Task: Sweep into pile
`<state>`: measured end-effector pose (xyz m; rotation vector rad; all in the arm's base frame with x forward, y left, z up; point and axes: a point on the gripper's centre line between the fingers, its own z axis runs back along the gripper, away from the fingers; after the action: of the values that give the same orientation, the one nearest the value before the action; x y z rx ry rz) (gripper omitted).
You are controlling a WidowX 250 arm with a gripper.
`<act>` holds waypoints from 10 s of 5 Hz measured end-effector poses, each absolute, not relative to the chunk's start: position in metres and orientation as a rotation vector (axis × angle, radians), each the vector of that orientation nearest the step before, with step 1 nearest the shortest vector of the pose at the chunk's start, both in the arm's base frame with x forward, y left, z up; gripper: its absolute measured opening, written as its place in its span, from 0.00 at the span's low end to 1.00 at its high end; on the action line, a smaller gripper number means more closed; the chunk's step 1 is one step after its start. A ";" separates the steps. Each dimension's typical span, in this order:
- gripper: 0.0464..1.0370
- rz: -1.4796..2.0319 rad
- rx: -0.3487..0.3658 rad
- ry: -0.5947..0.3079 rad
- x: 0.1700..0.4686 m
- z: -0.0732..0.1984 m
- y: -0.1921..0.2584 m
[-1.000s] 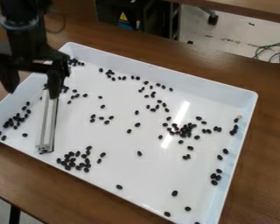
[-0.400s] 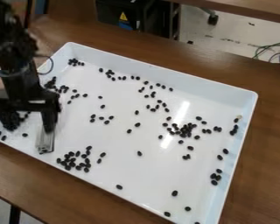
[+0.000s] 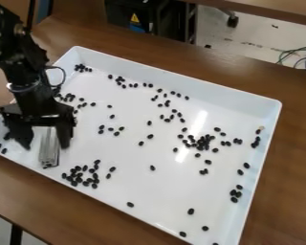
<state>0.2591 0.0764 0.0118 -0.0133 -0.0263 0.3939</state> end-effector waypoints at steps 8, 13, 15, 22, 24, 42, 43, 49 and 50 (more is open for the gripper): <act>0.32 -0.097 0.069 -0.168 0.251 0.086 -0.051; 0.32 -0.078 -0.056 -0.114 0.248 0.032 -0.177; 0.32 -0.056 -0.111 -0.114 0.255 0.019 -0.191; 0.32 0.157 -0.005 -0.029 0.296 -0.001 -0.009; 0.32 0.255 0.079 -0.033 0.292 0.001 0.083; 0.32 -0.081 -0.201 -0.078 0.322 0.024 -0.178; 0.32 -0.074 -0.215 -0.067 0.334 0.012 -0.176; 0.32 0.115 -0.153 0.005 0.364 -0.002 -0.044; 0.32 0.151 -0.125 0.002 0.362 -0.004 -0.003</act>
<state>0.3624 -0.0026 -0.0043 -0.1254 0.0021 0.1515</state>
